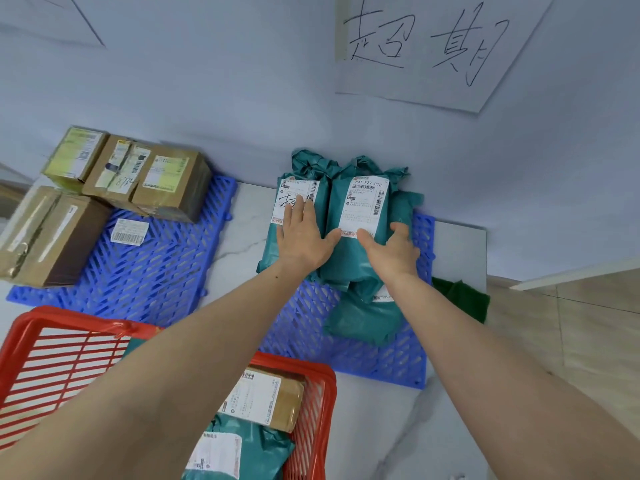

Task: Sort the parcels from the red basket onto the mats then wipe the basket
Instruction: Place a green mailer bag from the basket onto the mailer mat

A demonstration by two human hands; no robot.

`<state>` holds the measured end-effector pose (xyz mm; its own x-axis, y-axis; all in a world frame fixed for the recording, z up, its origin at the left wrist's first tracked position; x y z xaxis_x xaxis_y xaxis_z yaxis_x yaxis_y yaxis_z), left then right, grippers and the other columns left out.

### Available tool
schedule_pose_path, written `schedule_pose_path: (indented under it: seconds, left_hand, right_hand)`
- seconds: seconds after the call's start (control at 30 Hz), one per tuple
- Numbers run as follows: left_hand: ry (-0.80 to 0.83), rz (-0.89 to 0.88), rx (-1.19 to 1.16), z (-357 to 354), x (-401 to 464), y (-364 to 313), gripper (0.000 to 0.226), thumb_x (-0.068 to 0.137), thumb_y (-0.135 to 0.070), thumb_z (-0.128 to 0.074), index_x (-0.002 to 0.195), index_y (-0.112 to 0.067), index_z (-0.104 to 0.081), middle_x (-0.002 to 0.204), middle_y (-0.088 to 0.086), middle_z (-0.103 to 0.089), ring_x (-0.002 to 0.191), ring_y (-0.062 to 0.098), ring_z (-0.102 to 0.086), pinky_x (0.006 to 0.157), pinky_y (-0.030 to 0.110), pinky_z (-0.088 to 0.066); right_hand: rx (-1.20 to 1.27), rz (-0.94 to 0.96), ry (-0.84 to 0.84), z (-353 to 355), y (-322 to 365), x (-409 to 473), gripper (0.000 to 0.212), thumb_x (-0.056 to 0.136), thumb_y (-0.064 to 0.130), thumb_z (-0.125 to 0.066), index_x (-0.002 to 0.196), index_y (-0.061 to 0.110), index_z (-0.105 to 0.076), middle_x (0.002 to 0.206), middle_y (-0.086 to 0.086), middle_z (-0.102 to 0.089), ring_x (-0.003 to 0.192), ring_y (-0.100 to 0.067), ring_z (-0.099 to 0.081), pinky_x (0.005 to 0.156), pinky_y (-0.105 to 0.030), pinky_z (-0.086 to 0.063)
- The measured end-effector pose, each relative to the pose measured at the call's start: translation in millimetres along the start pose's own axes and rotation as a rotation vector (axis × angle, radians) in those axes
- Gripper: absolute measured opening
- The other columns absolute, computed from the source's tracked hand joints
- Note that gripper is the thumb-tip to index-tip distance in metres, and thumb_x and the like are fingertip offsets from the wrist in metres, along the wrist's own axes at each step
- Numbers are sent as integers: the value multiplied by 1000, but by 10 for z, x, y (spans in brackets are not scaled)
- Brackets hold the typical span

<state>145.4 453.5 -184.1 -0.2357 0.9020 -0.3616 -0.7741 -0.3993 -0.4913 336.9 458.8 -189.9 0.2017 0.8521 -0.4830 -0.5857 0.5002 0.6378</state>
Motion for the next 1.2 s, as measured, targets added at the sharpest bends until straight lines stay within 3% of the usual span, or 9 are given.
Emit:
schedule_pose_path:
  seconds: [0.17, 0.27, 0.43, 0.53, 0.7, 1.0, 1.2]
  left_hand:
    - [-60, -98, -51, 281, -296, -139, 74, 94, -44, -55, 154, -13, -22, 163, 6, -13, 150, 23, -9, 120, 45, -16]
    - [-120, -139, -109, 481, -561, -203, 65, 95, -36, -56, 149, -10, -33, 158, 7, -27, 146, 25, -21, 119, 37, -20]
    - [-186, -62, -286, 734, -1001, -73, 53, 94, -28, -60, 141, -9, -46, 143, 9, -46, 134, 29, -37, 109, 34, -28]
    - [-233, -16, -361, 848, -1265, 96, 43, 91, -25, -62, 131, -8, -55, 133, 11, -54, 126, 29, -46, 106, 33, -32]
    - [-274, 10, -429, 1028, -1703, 469, 35, 91, -22, -64, 122, -8, -60, 125, 11, -59, 119, 26, -53, 104, 35, -39]
    - [-268, 24, -422, 1396, -2196, 1346, 27, 93, -19, -61, 119, -10, -62, 125, 7, -60, 117, 20, -54, 89, 19, -33]
    - [-246, 15, -375, 1449, -2429, 1906, 24, 90, -18, -66, 112, -7, -67, 113, 9, -65, 105, 22, -61, 87, 24, -40]
  right_hand:
    - [-47, 134, -71, 197, 209, -309, 67, 89, 48, -61, 143, 17, -38, 143, -7, -46, 136, -28, -29, 107, -42, -32]
    - [-18, 197, -111, 304, 319, -529, 56, 91, 42, -61, 138, 17, -46, 139, -6, -51, 134, -26, -32, 106, -40, -34]
    - [50, 288, -135, 372, 452, -985, 36, 93, 31, -61, 127, 19, -58, 133, 1, -57, 129, -21, -42, 104, -31, -35]
    - [118, 322, -116, 308, 492, -1258, 29, 93, 26, -63, 121, 17, -62, 127, 0, -62, 125, -19, -51, 107, -34, -39]
    - [121, 352, -50, 78, 538, -1708, 27, 93, 23, -62, 120, 14, -62, 123, -1, -63, 115, -16, -57, 101, -36, -45]
    - [164, 353, 5, -536, 525, -2439, 29, 92, 18, -64, 120, 10, -61, 121, -3, -65, 96, -13, -62, 96, -32, -48]
    - [210, 280, -24, -976, 335, -2861, 32, 91, 16, -66, 121, 9, -58, 116, -6, -66, 94, -15, -63, 93, -31, -50]
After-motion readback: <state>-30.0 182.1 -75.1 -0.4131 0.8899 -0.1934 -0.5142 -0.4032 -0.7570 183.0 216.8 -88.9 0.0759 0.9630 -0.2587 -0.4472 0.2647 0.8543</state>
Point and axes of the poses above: each hand's wrist, its own x-axis towards the middle knuckle, its own z-axis out of the back of the hand, y = z × x, the point moved 9 cm from there along x, towards the middle knuckle
